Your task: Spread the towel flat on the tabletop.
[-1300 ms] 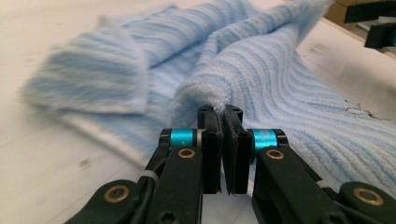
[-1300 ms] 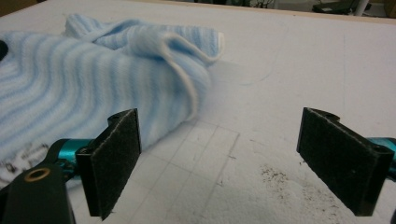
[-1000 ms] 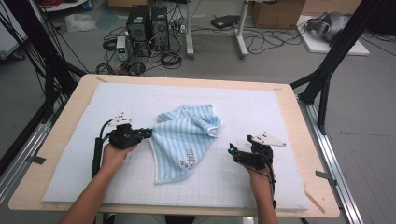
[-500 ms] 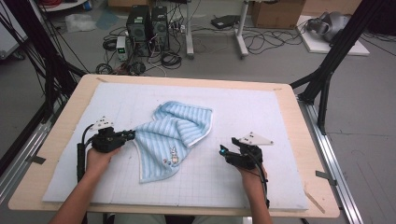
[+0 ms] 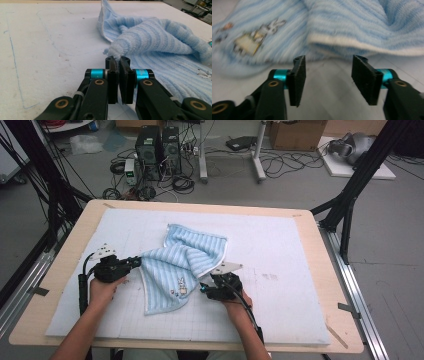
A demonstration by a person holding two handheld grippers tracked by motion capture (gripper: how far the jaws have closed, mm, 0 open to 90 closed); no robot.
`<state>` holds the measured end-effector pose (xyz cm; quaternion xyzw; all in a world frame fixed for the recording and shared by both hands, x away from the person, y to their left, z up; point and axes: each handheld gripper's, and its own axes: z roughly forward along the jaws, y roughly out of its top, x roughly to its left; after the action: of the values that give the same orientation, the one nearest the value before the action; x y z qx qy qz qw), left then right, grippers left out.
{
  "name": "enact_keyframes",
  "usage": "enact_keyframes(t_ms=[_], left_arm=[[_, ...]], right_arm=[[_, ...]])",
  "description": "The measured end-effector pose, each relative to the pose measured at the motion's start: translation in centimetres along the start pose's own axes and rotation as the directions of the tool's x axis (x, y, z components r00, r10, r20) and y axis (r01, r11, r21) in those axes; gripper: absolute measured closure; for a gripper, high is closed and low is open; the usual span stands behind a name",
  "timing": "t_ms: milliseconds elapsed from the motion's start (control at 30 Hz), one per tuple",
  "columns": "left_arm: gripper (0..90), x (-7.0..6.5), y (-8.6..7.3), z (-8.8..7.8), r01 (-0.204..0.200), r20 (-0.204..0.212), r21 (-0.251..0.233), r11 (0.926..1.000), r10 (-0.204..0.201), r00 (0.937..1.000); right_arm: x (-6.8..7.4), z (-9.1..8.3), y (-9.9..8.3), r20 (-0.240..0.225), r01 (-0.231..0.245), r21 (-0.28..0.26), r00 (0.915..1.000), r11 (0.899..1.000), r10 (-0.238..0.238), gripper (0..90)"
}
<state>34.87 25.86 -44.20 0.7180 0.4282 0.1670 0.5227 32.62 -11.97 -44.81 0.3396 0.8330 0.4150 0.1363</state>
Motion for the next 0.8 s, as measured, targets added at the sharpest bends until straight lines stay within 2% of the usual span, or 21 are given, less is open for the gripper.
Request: enact_keyframes(t_ms=[33, 67, 133, 167, 233, 267, 300, 367, 500, 667, 800], left_arm=[[85.7, 0.0, 0.0, 0.0, -0.001, 0.0, 0.0, 1.0, 0.001, 1.0], [85.7, 0.1, 0.0, -0.1, -0.002, 0.003, 0.003, 1.0, 0.002, 1.0], [85.7, 0.3, 0.0, -0.2, -0.001, -0.004, 0.0, 1.0, 0.001, 1.0], [85.7, 0.4, 0.0, -0.4, 0.007, -0.005, -0.005, 1.0, -0.007, 1.0], [85.7, 0.7, 0.1, -0.6, 0.008, -0.013, -0.011, 0.9999, -0.008, 0.9999], [85.7, 0.9, 0.1, -0.8, 0.008, -0.019, -0.012, 0.9999, -0.008, 0.9998], [85.7, 1.0, 0.1, -0.8, 0.009, -0.019, -0.012, 0.9999, -0.009, 0.9998], [85.7, 1.1, 0.0, -0.9, 0.006, -0.026, -0.012, 0.9999, -0.007, 0.9996], [85.8, 1.2, 0.0, -0.9, -0.003, -0.042, -0.003, 1.0, 0.003, 0.9991], [85.9, 1.7, -0.1, -1.1, 0.01, -0.054, -0.011, 0.9999, -0.011, 0.9985], [85.8, 2.0, -0.2, -1.2, 0.012, -0.067, -0.013, 0.9998, -0.013, 0.9976]], right_arm=[[-0.2, 0.7, 0.4, -0.008, -0.031, -0.006, 0.9995, 1.0, 0.031, 36.7], [-0.2, 1.3, 0.8, -0.001, -0.04, -0.002, 0.9992, 0.999, 0.04, 34.2], [-0.2, 2.2, 1.5, 0.011, -0.04, 0.015, 0.9992, 0.999, 0.04, 37.1], [-0.3, 2.5, 1.8, 0.01, -0.029, 0.019, 0.9995, 0.999, 0.029, 48.4], [-0.3, 2.6, 2.5, 0.042, 0.022, 0.016, 0.9989, 1.0, -0.022, 75.8], [-0.4, 2.6, 2.8, 0.059, 0.044, 0.014, 0.9973, 0.999, -0.045, 78.7], [-0.6, 2.5, 3.2, 0.078, 0.046, 0.009, 0.9959, 0.999, -0.046, 80.2], [-1.1, 2.5, 4.0, 0.093, 0.026, -0.009, 0.9953, 1.0, -0.025, 80.9], [-1.7, 3.3, 5.6, 0.132, 0.028, 0.0, 0.9909, 1.0, -0.027, 80.3], [-2.3, 5.6, 8.1, 0.118, 0.005, 0.026, 0.993, 1.0, -0.008, 80.2], [-1.8, 8.0, 8.8, 0.108, 0.009, 0.065, 0.994, 0.998, -0.016, 77.7]])
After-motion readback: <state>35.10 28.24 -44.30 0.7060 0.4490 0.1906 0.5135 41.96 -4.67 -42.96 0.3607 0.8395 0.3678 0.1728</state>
